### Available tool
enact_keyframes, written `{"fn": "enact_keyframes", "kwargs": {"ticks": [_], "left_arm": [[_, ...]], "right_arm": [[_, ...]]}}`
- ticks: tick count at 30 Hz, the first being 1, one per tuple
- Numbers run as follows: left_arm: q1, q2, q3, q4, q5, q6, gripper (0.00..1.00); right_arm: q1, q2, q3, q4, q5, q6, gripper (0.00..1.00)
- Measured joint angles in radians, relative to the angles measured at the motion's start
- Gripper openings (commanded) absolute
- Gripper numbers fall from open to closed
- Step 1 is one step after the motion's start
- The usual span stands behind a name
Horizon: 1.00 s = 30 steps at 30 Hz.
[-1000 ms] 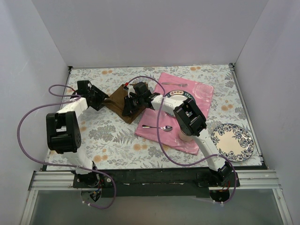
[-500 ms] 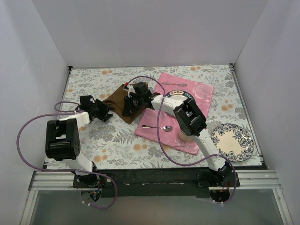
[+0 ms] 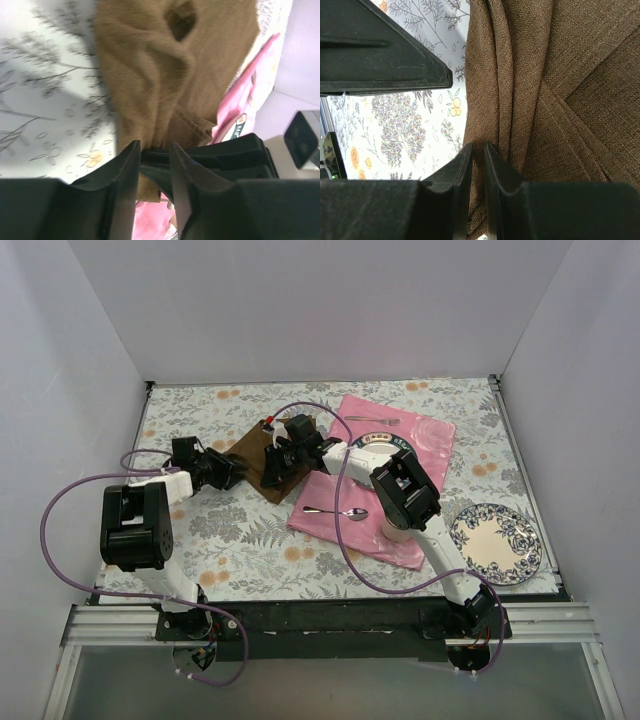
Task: Fold the napkin, place the utensils inside, and roll it up
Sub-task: Roll the napkin with the utensil
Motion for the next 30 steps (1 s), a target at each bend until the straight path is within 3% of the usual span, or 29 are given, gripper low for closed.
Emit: {"fn": "enact_keyframes", "kwargs": {"ticks": [4, 8, 13, 19, 30], "left_arm": [[-0.015, -0.001, 0.002, 0.052, 0.017, -0.001, 0.14], [-0.031, 0.016, 0.048, 0.071, 0.022, 0.001, 0.08], [-0.037, 0.145, 0.175, 0.111, 0.020, 0.014, 0.06], [-0.037, 0.287, 0.225, 0.082, 0.007, 0.039, 0.00], [-0.021, 0.152, 0.118, -0.029, -0.077, 0.100, 0.00]], "right_arm": [[-0.001, 0.004, 0.006, -0.005, -0.007, -0.006, 0.24], [-0.001, 0.005, 0.014, -0.016, -0.008, -0.024, 0.24], [-0.001, 0.006, 0.023, -0.034, -0.007, -0.042, 0.24], [-0.002, 0.006, 0.026, -0.042, -0.007, -0.058, 0.24], [-0.002, -0.014, -0.024, -0.013, -0.032, -0.087, 0.24]]}}
